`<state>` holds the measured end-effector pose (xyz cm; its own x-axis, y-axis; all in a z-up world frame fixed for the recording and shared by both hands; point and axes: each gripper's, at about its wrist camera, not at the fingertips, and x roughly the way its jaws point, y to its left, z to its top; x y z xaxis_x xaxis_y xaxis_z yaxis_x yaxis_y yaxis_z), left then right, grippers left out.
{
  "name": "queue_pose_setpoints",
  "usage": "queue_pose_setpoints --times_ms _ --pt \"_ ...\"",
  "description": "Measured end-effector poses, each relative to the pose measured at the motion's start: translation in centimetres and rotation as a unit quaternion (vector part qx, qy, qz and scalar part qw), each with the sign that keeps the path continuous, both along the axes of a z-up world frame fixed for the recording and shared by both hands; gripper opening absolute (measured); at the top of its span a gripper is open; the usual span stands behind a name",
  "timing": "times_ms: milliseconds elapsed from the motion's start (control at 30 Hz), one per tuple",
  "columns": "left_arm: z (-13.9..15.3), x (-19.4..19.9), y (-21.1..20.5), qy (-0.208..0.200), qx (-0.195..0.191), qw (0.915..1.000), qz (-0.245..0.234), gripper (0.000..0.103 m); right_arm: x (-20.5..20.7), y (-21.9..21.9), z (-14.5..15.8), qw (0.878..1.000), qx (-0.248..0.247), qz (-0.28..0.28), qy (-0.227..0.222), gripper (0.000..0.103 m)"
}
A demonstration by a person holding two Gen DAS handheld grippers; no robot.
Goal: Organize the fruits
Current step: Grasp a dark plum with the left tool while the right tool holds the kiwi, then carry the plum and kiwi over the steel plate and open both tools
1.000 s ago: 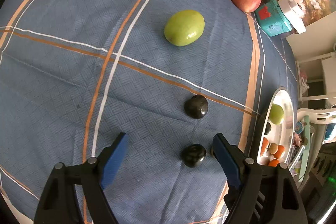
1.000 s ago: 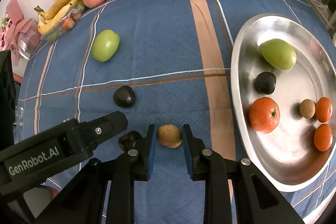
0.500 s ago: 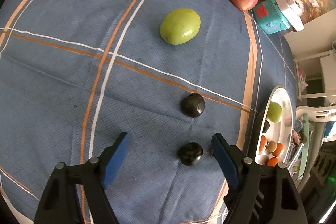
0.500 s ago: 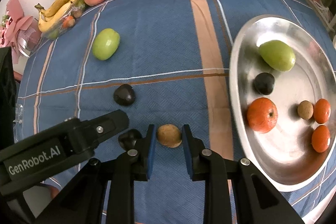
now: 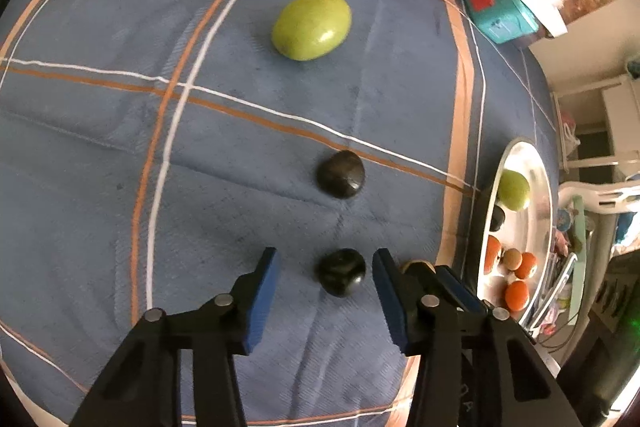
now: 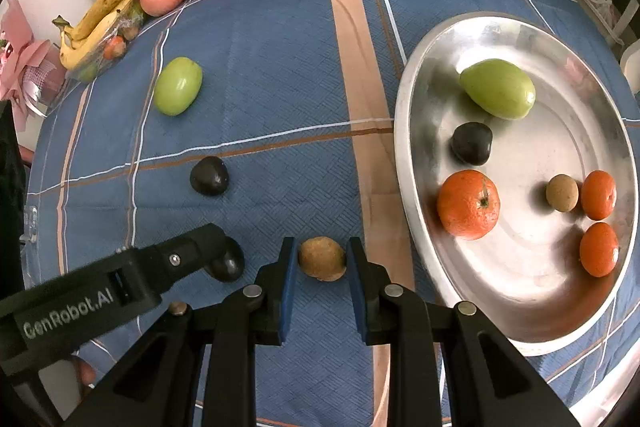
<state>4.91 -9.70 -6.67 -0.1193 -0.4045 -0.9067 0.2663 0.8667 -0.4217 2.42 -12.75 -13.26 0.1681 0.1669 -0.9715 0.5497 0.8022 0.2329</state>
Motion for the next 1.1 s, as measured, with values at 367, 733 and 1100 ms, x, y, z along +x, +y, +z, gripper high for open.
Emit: queue_pose_setpoints --times_ms 367,733,1100 --pt "0.6 -0.2 0.0 -0.012 -0.007 0.9999 -0.003 0.023 -0.4 -0.4 0.1 1.000 0.008 -0.006 -0.002 0.026" --pt "3.6 1.4 2.8 -0.052 -0.033 0.9973 0.039 0.023 -0.6 -1.2 2.7 0.998 0.017 -0.016 -0.050 0.026" --pt "6.9 1.5 2.2 -0.089 -0.075 0.9926 0.036 0.023 -1.2 -2.9 6.6 0.994 -0.010 -0.033 -0.102 0.026"
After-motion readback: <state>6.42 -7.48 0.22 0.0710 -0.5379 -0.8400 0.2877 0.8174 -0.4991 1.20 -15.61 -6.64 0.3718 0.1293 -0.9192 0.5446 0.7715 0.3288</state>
